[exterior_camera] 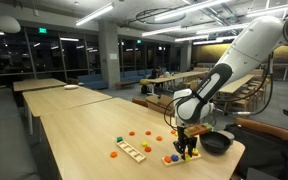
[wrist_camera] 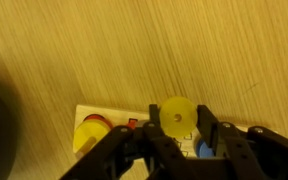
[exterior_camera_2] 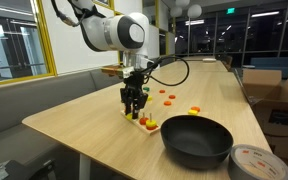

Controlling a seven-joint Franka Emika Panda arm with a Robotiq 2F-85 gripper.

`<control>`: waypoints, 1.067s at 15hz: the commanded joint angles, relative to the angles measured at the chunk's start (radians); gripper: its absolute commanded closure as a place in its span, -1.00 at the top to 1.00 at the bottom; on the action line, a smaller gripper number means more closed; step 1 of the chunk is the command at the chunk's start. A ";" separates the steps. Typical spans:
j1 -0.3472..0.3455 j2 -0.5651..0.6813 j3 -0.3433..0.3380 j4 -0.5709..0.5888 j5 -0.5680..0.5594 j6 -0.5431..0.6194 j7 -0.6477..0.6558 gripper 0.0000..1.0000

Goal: Place the yellow ring at the front of the table on the wooden board, remove the yellow ring on the right from the wooden board

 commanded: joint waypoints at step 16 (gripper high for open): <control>0.000 -0.027 0.000 0.053 -0.003 -0.022 -0.015 -0.66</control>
